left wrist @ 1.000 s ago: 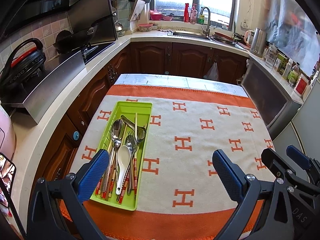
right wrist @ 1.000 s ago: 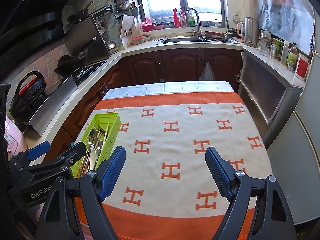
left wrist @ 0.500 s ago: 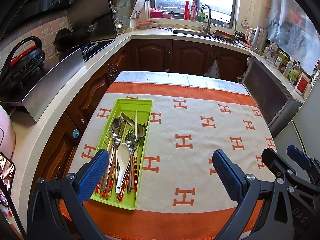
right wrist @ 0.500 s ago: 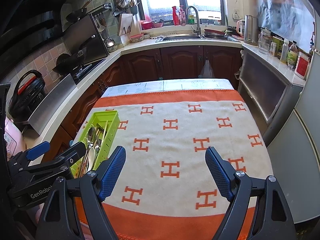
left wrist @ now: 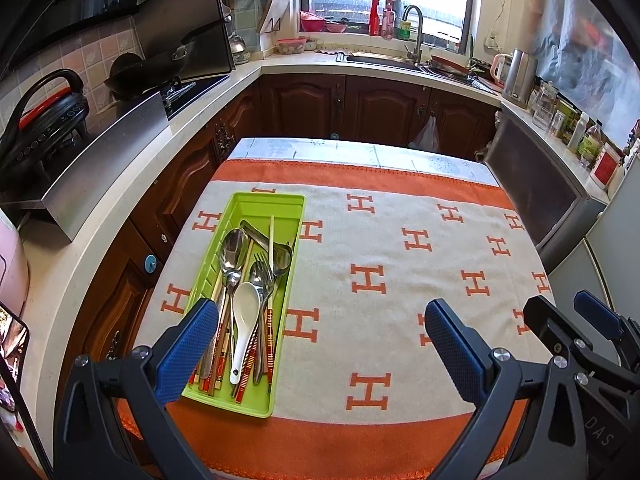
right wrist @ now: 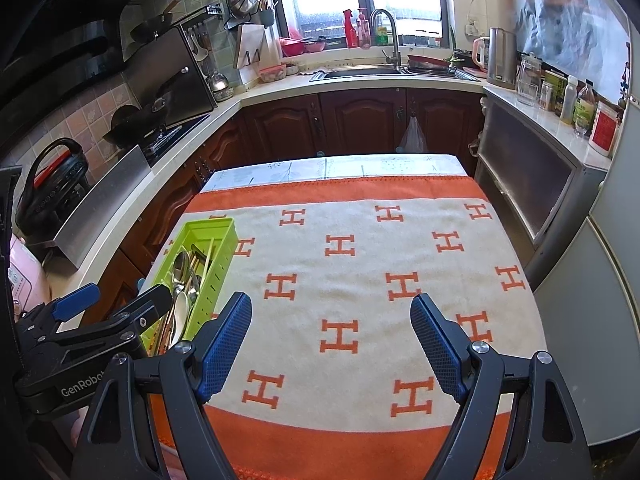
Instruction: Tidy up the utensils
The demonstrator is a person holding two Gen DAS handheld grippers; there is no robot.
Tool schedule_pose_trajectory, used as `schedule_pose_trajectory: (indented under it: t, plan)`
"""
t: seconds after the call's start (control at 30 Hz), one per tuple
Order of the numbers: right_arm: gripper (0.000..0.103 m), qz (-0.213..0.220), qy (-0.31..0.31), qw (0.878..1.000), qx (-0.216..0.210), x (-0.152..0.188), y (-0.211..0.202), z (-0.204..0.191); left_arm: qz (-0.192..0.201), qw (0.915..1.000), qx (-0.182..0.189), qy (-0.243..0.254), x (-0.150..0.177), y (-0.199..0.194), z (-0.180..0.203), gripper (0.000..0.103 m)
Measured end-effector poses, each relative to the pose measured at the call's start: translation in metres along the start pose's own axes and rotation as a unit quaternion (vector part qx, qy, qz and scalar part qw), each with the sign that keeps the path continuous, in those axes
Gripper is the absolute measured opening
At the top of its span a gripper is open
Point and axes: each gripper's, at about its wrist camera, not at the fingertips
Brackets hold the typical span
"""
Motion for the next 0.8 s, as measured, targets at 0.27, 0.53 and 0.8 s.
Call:
schedule_pose_trajectory:
  t: [0.27,0.53,0.8]
  plan:
    - [0.083,-0.002,0.001,1.0,0.0,0.0026,0.0029,0.0014,-0.005,1.0,0.001,0.0,0.0004,0.0021,-0.0003,0.102]
    - [0.083,-0.002,0.001,1.0,-0.001,0.0024,0.0032,0.002,-0.005,1.0,0.0,0.0,0.0005,0.0027,0.0007,0.102]
    - [0.083,-0.006,0.003,1.0,-0.001,0.0068,0.0065,0.0029,-0.01,0.9999,0.001,0.001,0.0033,0.0051,0.0027,0.102]
Point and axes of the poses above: each gripper's, at about its wrist camera, not at the fingertips, and y roughly the way its jaws point, z to its right, x to its underside, and after that the axes turned 6 degrees about x, right-handed
